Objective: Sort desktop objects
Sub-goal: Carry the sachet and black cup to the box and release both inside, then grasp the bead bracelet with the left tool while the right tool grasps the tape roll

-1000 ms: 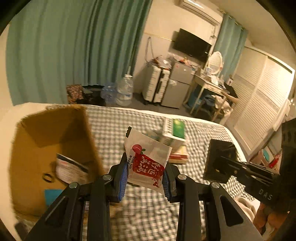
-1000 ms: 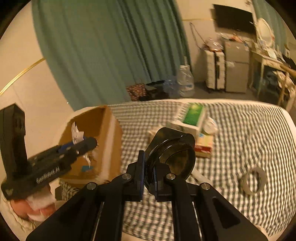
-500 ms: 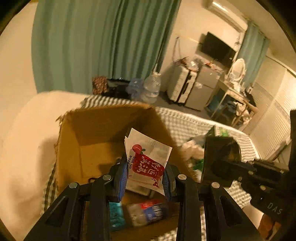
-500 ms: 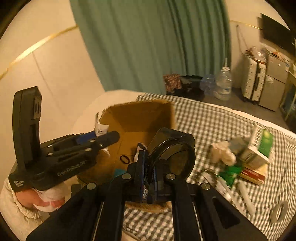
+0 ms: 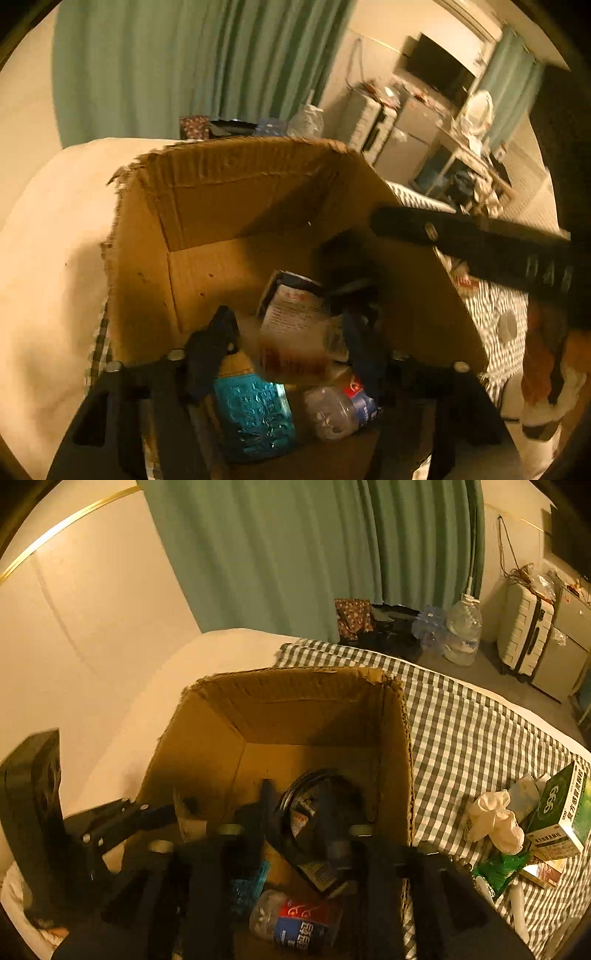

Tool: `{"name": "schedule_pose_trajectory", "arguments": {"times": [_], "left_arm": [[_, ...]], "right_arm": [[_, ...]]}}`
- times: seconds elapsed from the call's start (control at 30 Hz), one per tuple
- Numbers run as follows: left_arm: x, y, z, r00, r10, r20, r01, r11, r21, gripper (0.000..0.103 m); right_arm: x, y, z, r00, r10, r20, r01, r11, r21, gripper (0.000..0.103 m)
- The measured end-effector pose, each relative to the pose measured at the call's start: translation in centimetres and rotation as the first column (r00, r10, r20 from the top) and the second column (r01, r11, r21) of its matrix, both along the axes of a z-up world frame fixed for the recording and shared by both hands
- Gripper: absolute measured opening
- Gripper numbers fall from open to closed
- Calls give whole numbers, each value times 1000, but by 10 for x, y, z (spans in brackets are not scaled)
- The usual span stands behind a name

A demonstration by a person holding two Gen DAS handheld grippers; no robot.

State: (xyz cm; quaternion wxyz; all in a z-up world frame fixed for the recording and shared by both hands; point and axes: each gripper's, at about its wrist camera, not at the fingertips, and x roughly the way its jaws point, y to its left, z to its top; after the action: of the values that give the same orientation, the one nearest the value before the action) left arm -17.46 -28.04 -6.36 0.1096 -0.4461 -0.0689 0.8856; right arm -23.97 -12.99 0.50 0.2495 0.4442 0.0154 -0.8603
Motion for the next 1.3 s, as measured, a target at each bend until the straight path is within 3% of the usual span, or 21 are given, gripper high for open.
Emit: {"name": "schedule_pose_trajectory", "arguments": {"times": [0.1, 0.37, 0.53, 0.77, 1.0, 1.1, 1.2, 1.3], "left_arm": [[3, 9, 2, 1000, -24, -6, 24, 999, -36, 81], [15, 2, 5, 997, 53, 50, -54, 998, 18, 88], [37, 22, 16, 996, 71, 44, -73, 996, 41, 93], [57, 87, 33, 998, 33, 45, -34, 999, 21, 96], [66, 169, 48, 1000, 21, -23, -21, 1000, -16, 103], [68, 205, 48, 993, 97, -66, -99, 994, -36, 103], [65, 238, 44, 992, 90, -85, -92, 996, -16, 103], [55, 267, 35, 996, 45, -78, -48, 998, -37, 103]], "right_arm": [[-3, 4, 4, 1000, -26, 2, 26, 1000, -13, 43], [23, 52, 31, 995, -93, -48, 92, 996, -13, 43], [59, 118, 47, 979, -165, -120, 169, 985, 25, 47], [91, 221, 47, 952, -286, -114, 290, 957, 21, 49], [117, 316, 40, 905, -412, -107, 416, 909, 16, 71], [125, 352, 32, 881, -467, -77, 466, 884, -33, 75], [131, 379, 25, 851, -516, -92, 517, 856, -21, 89], [133, 408, 11, 827, -558, -65, 559, 829, -4, 94]]}}
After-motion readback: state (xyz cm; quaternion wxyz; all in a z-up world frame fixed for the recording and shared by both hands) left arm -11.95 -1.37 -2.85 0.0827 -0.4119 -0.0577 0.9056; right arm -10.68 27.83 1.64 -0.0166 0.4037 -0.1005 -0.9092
